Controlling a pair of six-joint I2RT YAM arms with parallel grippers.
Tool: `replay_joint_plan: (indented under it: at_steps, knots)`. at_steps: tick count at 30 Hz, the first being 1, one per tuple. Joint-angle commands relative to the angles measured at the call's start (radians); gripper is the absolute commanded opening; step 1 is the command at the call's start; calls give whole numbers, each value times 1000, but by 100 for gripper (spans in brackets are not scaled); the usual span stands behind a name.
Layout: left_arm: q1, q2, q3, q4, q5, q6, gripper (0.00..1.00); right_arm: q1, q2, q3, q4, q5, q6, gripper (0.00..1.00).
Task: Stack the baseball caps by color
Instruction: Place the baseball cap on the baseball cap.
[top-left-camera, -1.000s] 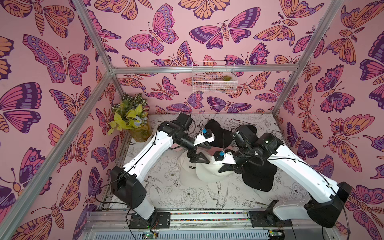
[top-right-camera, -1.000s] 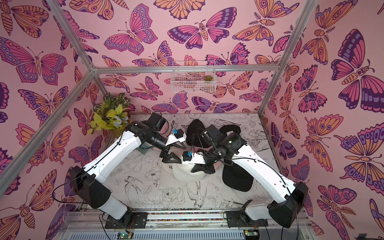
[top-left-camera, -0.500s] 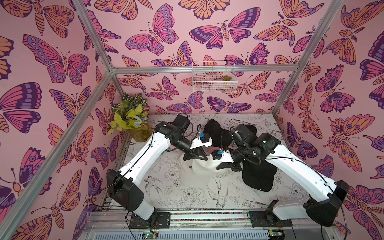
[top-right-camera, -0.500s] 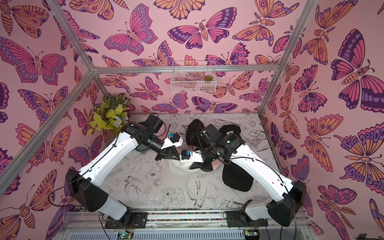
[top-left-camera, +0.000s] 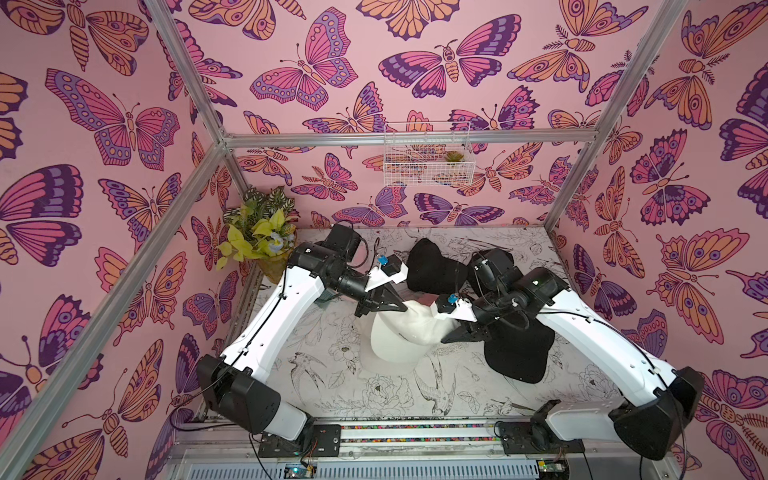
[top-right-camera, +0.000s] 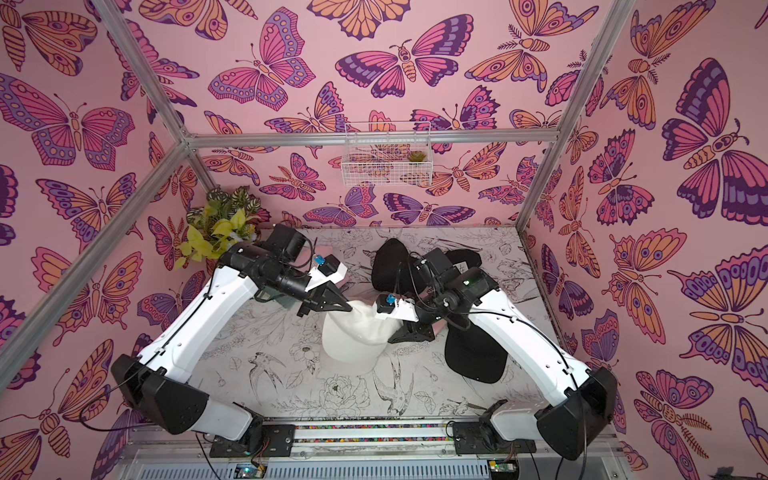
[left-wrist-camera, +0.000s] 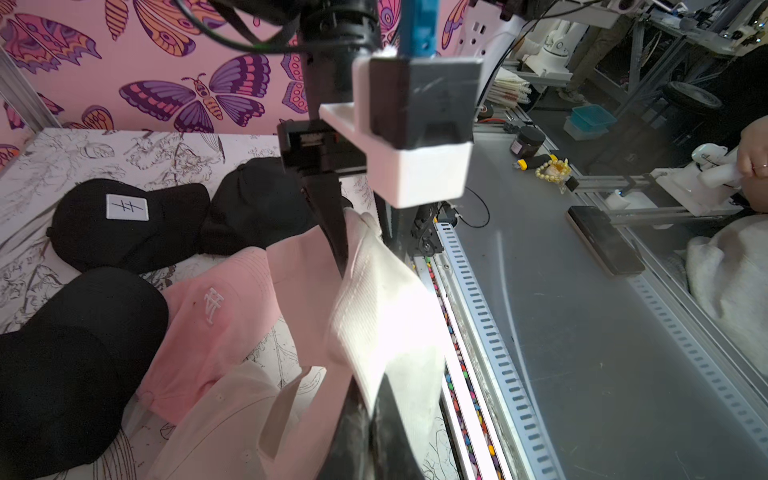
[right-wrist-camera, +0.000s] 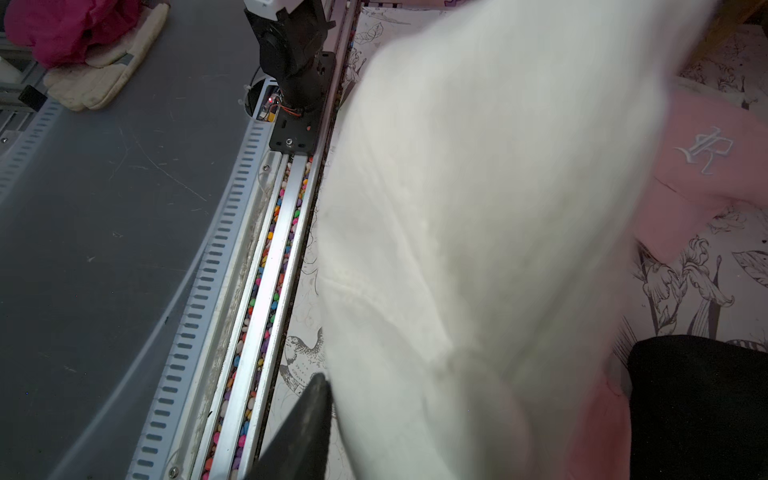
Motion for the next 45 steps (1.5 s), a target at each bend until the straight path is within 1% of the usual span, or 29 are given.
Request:
replay_joint_plan:
  at_steps: [1,4,10,12,14,15,16,18,19,20,22,23,25,27,28,30,32,34,36,38,40,43,45]
  knots:
    - [32,-33,-18,-18,99,7,0,-49,-13,-13,-10,-101,-49,42]
    - [55,-40,-24,-17,116,1,0,-75,-8,-19,-13,-130,-66,42]
    - [68,-39,-33,-11,97,-15,0,-119,-22,-23,-35,-191,-104,37]
    - [72,-29,-38,-4,94,-24,0,-125,-24,-20,-44,-204,-111,34]
    - [76,-21,-46,12,86,-39,0,-130,-23,-21,-48,-216,-112,27]
    - [77,-18,-51,29,79,-63,0,-130,-24,-24,-44,-218,-110,23]
    - [78,-17,-65,81,61,-114,0,-131,-25,-25,-28,-216,-96,19]
    - [78,-32,-116,247,-3,-281,0,-136,-33,-45,67,-193,25,10]
    - [77,-50,-162,369,-50,-389,0,-137,-38,-60,143,-168,119,5]
    - [78,-73,-220,500,-103,-490,0,-139,-43,-73,200,-150,181,0]
    - [78,-118,-322,724,-202,-667,0,-145,-50,-97,267,-140,257,0]
    - [78,-139,-366,823,-231,-748,0,-145,-54,-111,310,-133,312,0]
    - [78,-165,-442,958,-235,-869,0,-145,-65,-137,383,-124,410,0]
    - [78,-184,-486,995,-231,-938,0,-146,-78,-171,471,-122,544,0]
    - [78,-192,-503,1000,-248,-973,0,-145,-84,-186,501,-129,598,0]
    - [78,-209,-530,998,-292,-1045,0,-145,-94,-209,516,-164,654,0]
    - [78,-260,-567,996,-339,-1104,0,-144,-103,-254,595,-183,770,0]
    - [78,-288,-597,991,-408,-1153,0,-139,-105,-293,676,-182,879,0]
    - [78,-308,-615,978,-447,-1192,0,-128,-94,-312,740,-171,955,0]
    - [78,-324,-628,962,-455,-1229,0,-111,-78,-307,746,-159,1003,0]
    - [78,-345,-644,939,-494,-1268,0,-99,-66,-298,714,-127,1048,0]
    - [78,-380,-705,938,-546,-1324,0,-85,-49,-318,698,-73,1152,0]
    - [74,-382,-750,947,-567,-1353,0,-78,-35,-327,682,-53,1195,0]
